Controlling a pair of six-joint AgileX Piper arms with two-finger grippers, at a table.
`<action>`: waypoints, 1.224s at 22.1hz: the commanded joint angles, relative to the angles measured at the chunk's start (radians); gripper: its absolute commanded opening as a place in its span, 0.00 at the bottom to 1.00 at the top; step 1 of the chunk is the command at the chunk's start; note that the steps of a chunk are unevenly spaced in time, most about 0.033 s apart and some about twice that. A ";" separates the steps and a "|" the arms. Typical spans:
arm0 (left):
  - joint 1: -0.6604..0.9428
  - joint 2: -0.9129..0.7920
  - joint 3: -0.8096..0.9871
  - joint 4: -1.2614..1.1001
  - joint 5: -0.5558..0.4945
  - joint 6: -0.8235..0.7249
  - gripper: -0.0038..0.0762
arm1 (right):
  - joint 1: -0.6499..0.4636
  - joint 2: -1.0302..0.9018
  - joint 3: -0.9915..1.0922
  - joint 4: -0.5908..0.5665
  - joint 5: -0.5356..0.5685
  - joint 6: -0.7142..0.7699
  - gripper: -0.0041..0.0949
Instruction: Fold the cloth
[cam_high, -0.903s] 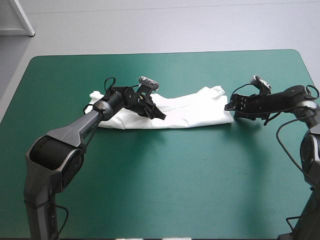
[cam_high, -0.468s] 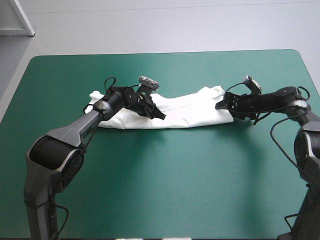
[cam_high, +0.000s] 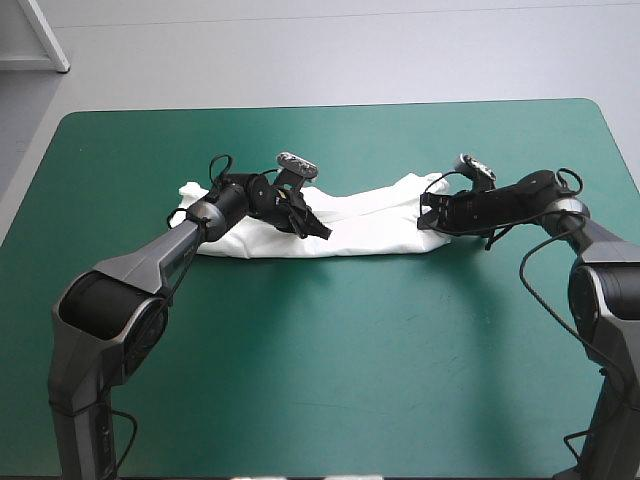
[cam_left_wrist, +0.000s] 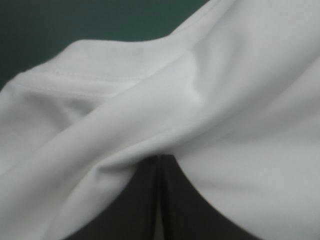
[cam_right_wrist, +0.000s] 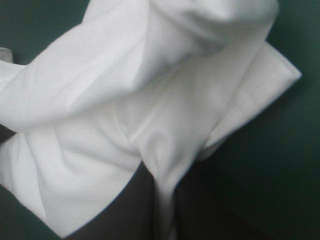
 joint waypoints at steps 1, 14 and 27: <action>-0.004 -0.050 -0.027 -0.002 -0.037 -0.005 0.07 | 0.010 -0.045 -0.054 -0.007 0.032 -0.007 0.03; -0.004 -0.052 -0.027 -0.002 -0.017 -0.005 0.07 | 0.202 -0.152 -0.477 -0.041 0.117 0.196 0.03; 0.006 -0.315 -0.027 0.301 0.162 -0.156 0.07 | 0.263 -0.152 -0.499 -0.111 0.132 0.248 0.03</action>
